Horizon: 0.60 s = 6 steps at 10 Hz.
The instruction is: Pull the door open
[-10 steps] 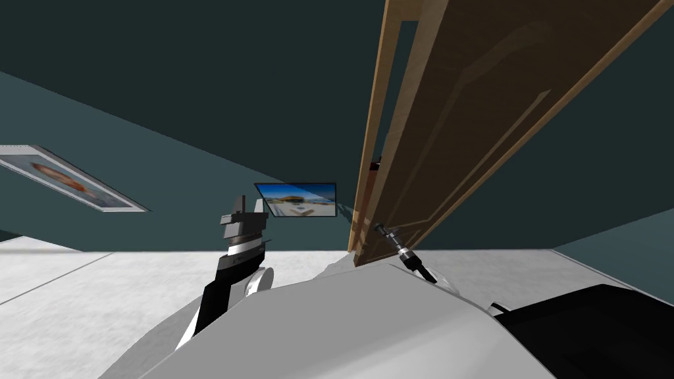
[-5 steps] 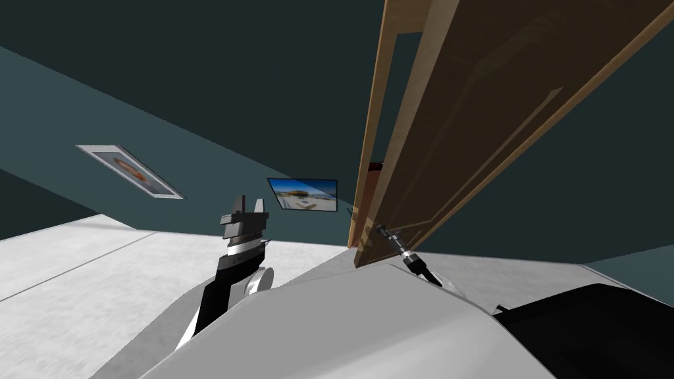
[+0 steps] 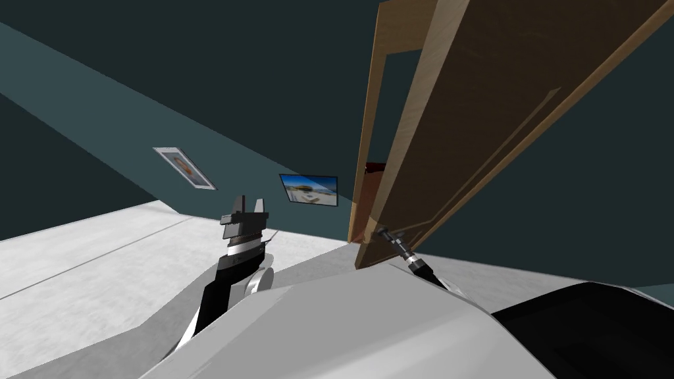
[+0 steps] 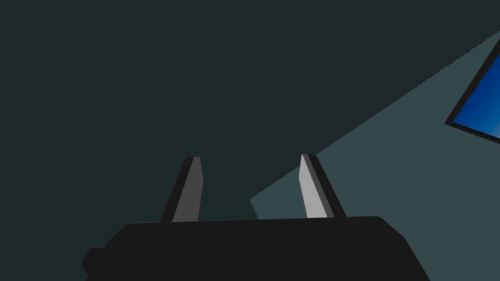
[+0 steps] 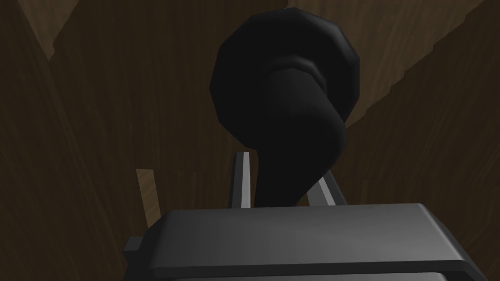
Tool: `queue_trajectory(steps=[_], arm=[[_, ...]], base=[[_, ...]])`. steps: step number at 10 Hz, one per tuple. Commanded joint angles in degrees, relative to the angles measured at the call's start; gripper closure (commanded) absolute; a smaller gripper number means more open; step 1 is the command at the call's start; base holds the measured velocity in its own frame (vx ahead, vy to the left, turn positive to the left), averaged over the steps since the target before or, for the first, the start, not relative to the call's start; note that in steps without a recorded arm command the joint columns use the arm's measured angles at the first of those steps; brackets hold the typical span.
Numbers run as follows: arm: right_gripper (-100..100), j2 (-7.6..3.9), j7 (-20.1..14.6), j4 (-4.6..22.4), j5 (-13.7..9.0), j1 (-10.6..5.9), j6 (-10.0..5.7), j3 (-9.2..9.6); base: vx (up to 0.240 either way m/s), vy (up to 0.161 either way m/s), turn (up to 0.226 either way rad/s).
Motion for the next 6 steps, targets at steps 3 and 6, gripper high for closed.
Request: queue_trajectory(steps=[3,6], arm=[[100,0.06,0.2,0.7,-0.6,-0.56,-0.28,0.84],[100,0.56,1.3,0.5,-1.6,-2.04,1.29,1.62]], base=[[-0.130,-0.046,0.085],[-0.186,-0.059,0.102]])
